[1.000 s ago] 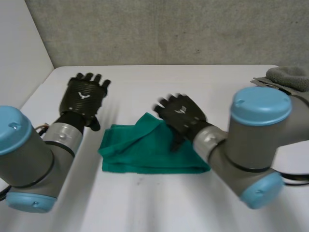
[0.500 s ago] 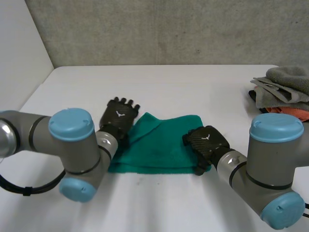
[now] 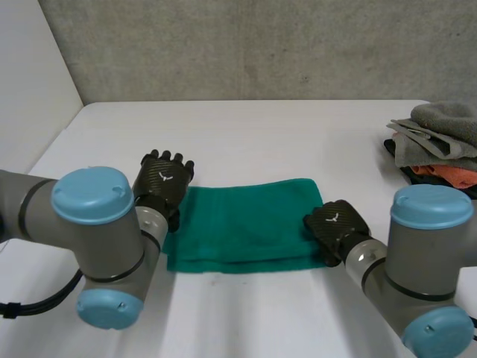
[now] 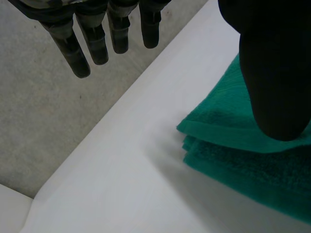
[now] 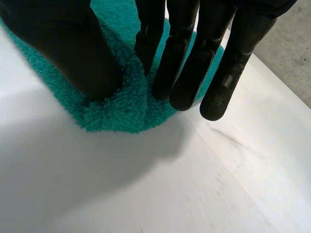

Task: Fold the laundry.

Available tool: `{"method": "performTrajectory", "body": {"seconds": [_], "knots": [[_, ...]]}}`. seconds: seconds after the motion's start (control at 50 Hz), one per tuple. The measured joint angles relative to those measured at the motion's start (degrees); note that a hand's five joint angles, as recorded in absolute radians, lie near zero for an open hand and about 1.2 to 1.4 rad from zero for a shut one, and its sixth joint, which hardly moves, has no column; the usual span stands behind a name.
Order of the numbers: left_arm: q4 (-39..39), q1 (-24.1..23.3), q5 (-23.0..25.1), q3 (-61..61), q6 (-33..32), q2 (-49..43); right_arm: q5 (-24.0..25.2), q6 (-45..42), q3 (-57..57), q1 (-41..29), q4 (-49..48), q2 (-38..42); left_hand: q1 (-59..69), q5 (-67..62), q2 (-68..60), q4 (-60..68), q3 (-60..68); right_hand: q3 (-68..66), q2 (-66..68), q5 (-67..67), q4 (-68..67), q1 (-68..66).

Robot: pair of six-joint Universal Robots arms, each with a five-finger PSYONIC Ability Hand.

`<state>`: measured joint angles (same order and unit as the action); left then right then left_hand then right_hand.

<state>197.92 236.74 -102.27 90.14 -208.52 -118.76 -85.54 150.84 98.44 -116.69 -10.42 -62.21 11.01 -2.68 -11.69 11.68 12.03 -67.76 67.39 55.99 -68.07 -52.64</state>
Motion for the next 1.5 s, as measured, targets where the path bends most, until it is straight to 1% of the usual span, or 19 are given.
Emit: {"method": "performTrajectory", "body": {"seconds": [0.14,0.24,0.32,0.44,0.5,0.56,0.62,0.66,0.68,0.7,0.76,0.78,0.82,0.92,1.02,1.16,1.32,1.4,1.5], "knots": [[0.02,-0.27,-0.04,3.82,0.04,5.04,-0.44,-6.54,3.47,3.36,0.46,-4.76,0.00,0.00,0.00,0.00,0.00,0.00,0.00,0.09,-0.02,0.00],[0.01,-0.12,-0.06,6.27,0.08,8.57,-1.03,-16.20,3.39,5.42,0.89,-8.43,0.00,0.00,0.00,0.00,0.00,0.00,0.00,0.09,-0.02,-1.34],[0.01,0.05,-0.09,7.26,0.11,10.23,-1.17,-22.41,0.78,4.61,0.95,-9.33,0.00,0.00,0.00,0.00,0.00,0.00,0.00,0.10,-0.02,-1.40],[0.02,0.50,-0.23,7.90,0.16,11.71,0.13,-27.36,-4.90,-3.60,0.00,-8.39,0.00,0.00,0.00,0.00,0.00,0.00,0.00,0.52,-0.20,-1.92],[0.05,0.87,-0.38,8.01,0.21,12.37,3.79,-28.42,-8.25,-11.83,-1.93,-5.49,0.00,0.01,0.00,0.00,0.00,0.00,0.00,0.81,-0.20,-1.92],[0.08,1.03,-0.50,8.02,0.59,12.79,7.31,-28.42,-9.27,-15.90,-2.98,-3.31,0.00,0.00,0.00,0.00,0.00,0.00,0.00,0.84,-0.20,-1.92],[0.09,1.10,-0.58,7.96,1.55,13.10,12.18,-27.37,-9.83,-19.49,-3.94,-0.86,0.00,-0.01,0.00,0.00,0.00,2.69,-2.47,-1.34,2.70,-0.90],[0.10,1.05,-0.56,7.85,2.50,13.28,14.01,-25.83,-9.81,-20.37,-4.17,-0.13,0.00,0.02,0.00,0.00,0.00,11.10,-10.96,-8.79,11.29,4.49],[0.10,0.99,-0.54,7.74,3.09,13.35,14.68,-23.87,-9.67,-20.55,-4.22,0.11,0.00,0.00,0.00,0.00,0.00,19.69,-19.45,-15.67,18.79,12.34],[0.10,0.89,-0.50,7.58,3.79,13.42,15.01,-21.81,-9.51,-20.48,-4.22,0.15,0.00,0.00,0.00,0.00,0.00,30.00,-31.05,-26.79,30.14,22.99],[0.19,0.59,-0.38,7.14,5.17,13.46,14.63,-14.38,-9.04,-18.58,-4.19,-0.89,0.00,0.01,0.00,0.00,0.00,30.00,-31.05,-26.79,30.14,22.99],[0.27,0.39,-0.31,6.84,5.85,13.46,14.29,-11.40,-8.86,-17.53,-4.16,-1.51,0.00,0.03,0.00,0.00,0.00,52.11,-52.20,-49.43,52.20,39.47],[0.37,-0.03,-0.24,6.36,6.69,13.41,13.23,-3.53,-8.42,-14.26,-4.07,-3.49,0.00,0.00,0.00,0.00,0.00,55.55,-54.70,-52.05,54.59,40.89],[0.46,-3.50,-0.07,3.38,9.88,12.44,10.98,16.94,-7.89,-4.92,-2.44,-8.87,0.00,0.00,0.00,0.00,0.00,55.58,-54.70,-52.10,54.59,40.89],[0.01,-7.36,-0.09,0.46,12.47,9.59,11.20,25.96,-10.00,-0.68,3.15,-9.06,0.00,0.03,0.00,0.00,0.00,55.59,-54.70,-52.10,54.59,40.89],[-3.30,-10.95,-0.55,-1.45,13.64,4.91,11.98,25.48,-17.25,-0.47,12.79,-1.37,0.00,0.00,0.00,0.00,0.00,55.58,-54.70,-52.10,54.59,40.89],[-10.82,-11.41,-0.91,-0.81,13.30,2.23,13.06,21.87,-23.06,-1.41,18.90,6.65,0.00,-0.01,0.00,0.00,0.00,55.58,-54.70,-52.10,54.59,40.89],[-14.38,-10.99,-0.91,-0.90,13.04,-0.03,12.50,16.87,-24.45,-2.05,21.03,10.01,0.00,0.00,0.00,0.00,0.00,55.59,-54.70,-52.10,54.59,40.89],[-15.74,-10.00,-0.60,-1.46,12.88,-1.76,9.19,9.96,-25.03,-3.53,21.86,11.34,0.00,0.00,0.00,0.00,0.00,55.59,-54.70,-52.10,54.59,41.57]]}}
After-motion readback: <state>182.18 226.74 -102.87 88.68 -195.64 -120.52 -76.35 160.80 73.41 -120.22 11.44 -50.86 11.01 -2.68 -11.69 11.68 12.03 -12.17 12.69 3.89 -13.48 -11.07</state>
